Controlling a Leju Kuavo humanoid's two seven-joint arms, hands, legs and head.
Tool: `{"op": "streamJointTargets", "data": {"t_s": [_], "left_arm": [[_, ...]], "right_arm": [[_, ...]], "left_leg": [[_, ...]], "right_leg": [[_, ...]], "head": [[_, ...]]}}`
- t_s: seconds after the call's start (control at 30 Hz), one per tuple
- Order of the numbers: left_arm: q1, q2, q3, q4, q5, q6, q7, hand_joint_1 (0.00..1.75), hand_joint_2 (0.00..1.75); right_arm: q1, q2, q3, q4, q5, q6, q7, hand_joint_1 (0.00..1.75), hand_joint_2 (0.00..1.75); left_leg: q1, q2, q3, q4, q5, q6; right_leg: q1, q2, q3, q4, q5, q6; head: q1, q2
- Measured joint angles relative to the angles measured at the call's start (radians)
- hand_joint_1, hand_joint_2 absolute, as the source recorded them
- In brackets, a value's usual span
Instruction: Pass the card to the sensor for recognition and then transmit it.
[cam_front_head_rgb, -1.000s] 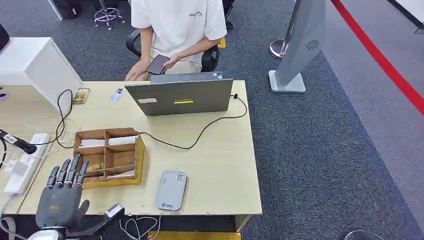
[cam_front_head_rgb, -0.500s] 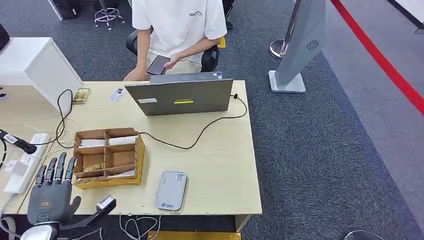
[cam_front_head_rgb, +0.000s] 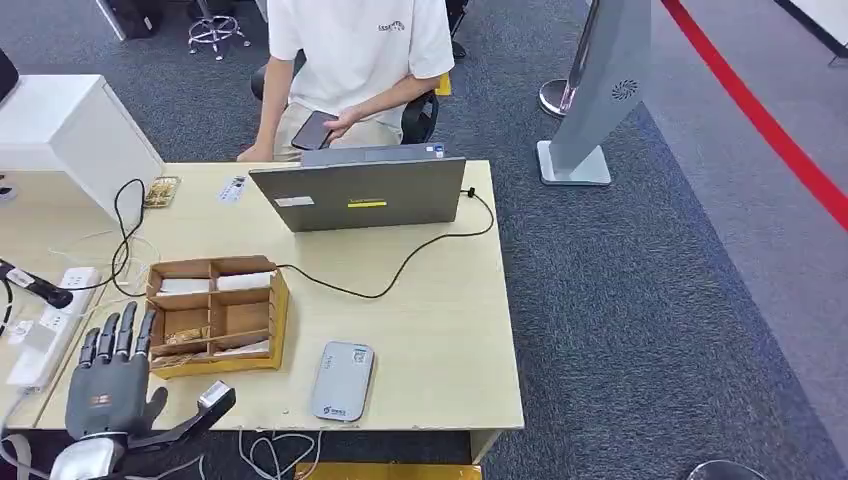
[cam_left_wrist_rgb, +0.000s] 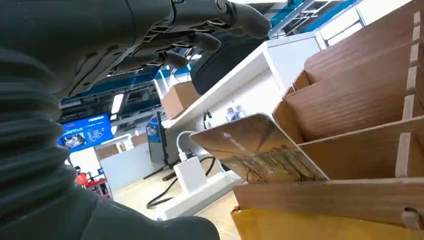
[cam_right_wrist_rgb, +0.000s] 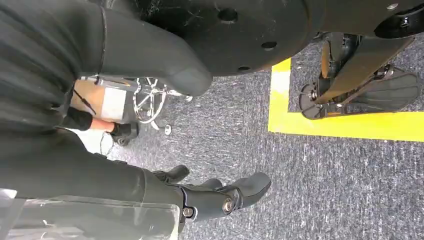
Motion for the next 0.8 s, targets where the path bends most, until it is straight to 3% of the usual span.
{"op": "streamJointTargets", "data": {"t_s": [0.2, 0.23, 0.27, 0.8], "left_arm": [[-0.007, -0.004, 0.0, 0.017, 0.0, -0.002, 0.01, 0.0, 1.75], [-0.01, -0.006, 0.0, 0.021, 0.0, -0.002, 0.011, 0.77, 1.75], [-0.012, -0.007, -0.001, 0.024, 0.0, -0.003, 0.013, 1.75, 1.75], [-0.015, -0.011, -0.017, 0.03, 0.0, -0.024, 0.009, 1.75, 1.75]], "right_arm": [[-0.001, 0.0, 0.009, 0.0, 0.005, 0.0, 0.0, 0.0, 1.75], [-0.001, 0.0, 0.01, 0.0, 0.007, 0.0, 0.0, 0.0, 1.75], [-0.001, 0.0, 0.012, 0.0, 0.009, 0.0, 0.0, 0.0, 1.75], [-0.001, 0.004, 0.013, 0.006, 0.01, 0.0, -0.008, 0.0, 1.75]], "left_leg": [[0.0, 0.0, 0.0, 0.0, 0.0, 0.0], [0.0, 0.0, 0.0, 0.0, 0.0, 0.0], [0.0, 0.0, 0.0, 0.0, 0.0, 0.0], [0.0, 0.0, 0.0, 0.0, 0.0, 0.0]], "right_leg": [[0.0, 0.0, 0.0, 0.0, 0.0, 0.0], [0.0, 0.0, 0.0, 0.0, 0.0, 0.0], [0.0, 0.0, 0.0, 0.0, 0.0, 0.0], [0.0, 0.0, 0.0, 0.0, 0.0, 0.0]], "head": [[0.0, 0.0], [0.0, 0.0], [0.0, 0.0], [0.0, 0.0]]}}
